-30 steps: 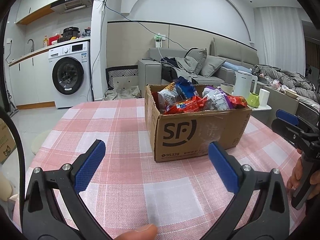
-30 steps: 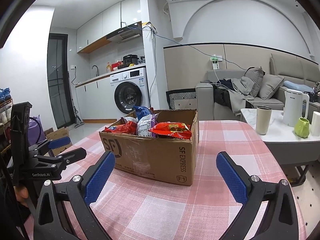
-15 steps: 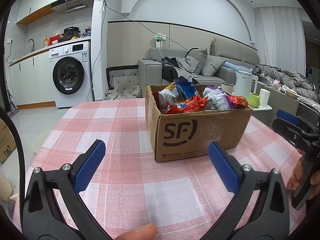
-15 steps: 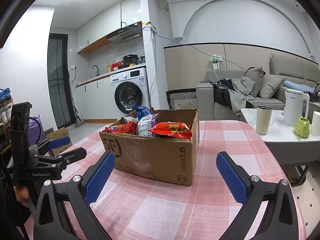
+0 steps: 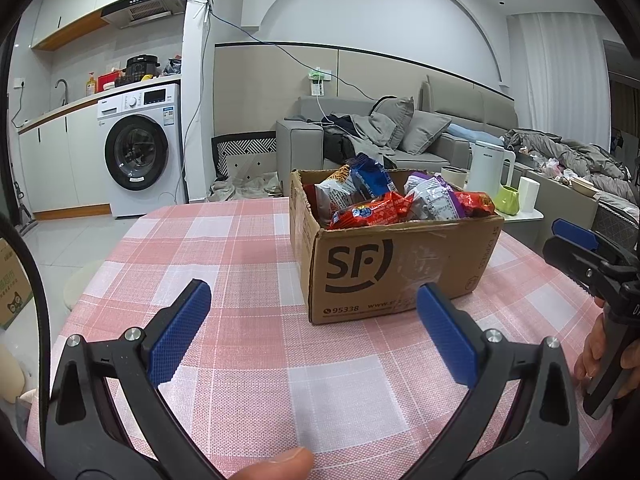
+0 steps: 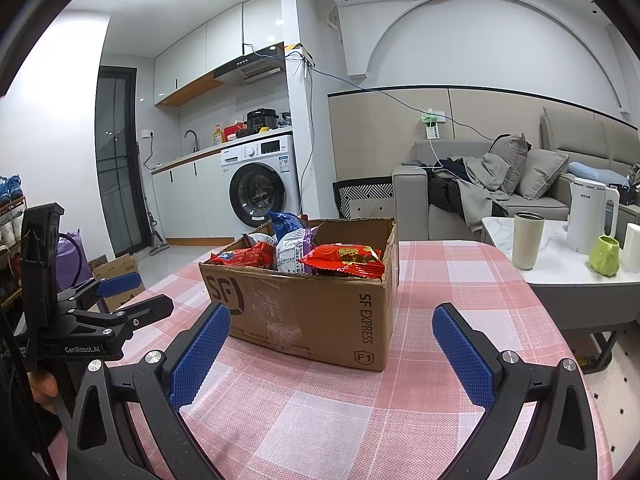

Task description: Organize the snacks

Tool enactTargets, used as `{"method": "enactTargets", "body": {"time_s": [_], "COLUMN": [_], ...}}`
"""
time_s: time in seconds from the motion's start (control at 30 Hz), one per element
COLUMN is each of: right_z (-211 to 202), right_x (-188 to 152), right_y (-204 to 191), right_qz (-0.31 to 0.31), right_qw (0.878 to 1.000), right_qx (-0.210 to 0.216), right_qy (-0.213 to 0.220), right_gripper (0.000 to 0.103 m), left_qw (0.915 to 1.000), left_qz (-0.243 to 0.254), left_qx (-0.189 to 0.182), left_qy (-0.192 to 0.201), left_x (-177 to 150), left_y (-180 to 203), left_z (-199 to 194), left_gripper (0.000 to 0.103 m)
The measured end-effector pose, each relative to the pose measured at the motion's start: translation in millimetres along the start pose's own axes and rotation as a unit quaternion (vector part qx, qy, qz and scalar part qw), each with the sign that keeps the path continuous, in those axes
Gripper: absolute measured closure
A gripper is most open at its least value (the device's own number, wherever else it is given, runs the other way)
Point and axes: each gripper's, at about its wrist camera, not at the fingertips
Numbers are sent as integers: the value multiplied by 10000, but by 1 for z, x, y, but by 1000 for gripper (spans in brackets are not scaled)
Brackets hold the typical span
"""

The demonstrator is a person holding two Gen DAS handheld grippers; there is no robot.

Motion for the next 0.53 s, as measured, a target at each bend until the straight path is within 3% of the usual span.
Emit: {"method": "enactTargets", "body": {"time_s": [0.53], "right_z": [0], "right_x": [0], "right_y": [0], "right_qz": [0], "right_qw": [10000], "right_qx": [2], "right_qy": [2], "right_gripper": [0], "left_qw": [10000], "left_qz": [-17], "left_qx": [-3], "left_qy": [14], "left_x": [1], "left_y": [0], "left_z": [-1], "left_gripper": [0]}}
Point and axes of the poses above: each gripper's, at about its wrist camera, not at the fingertips, and z roughly the way its jaws point, y to its right, x to its top, and after that the axes turned 8 degrees about x, right-handed
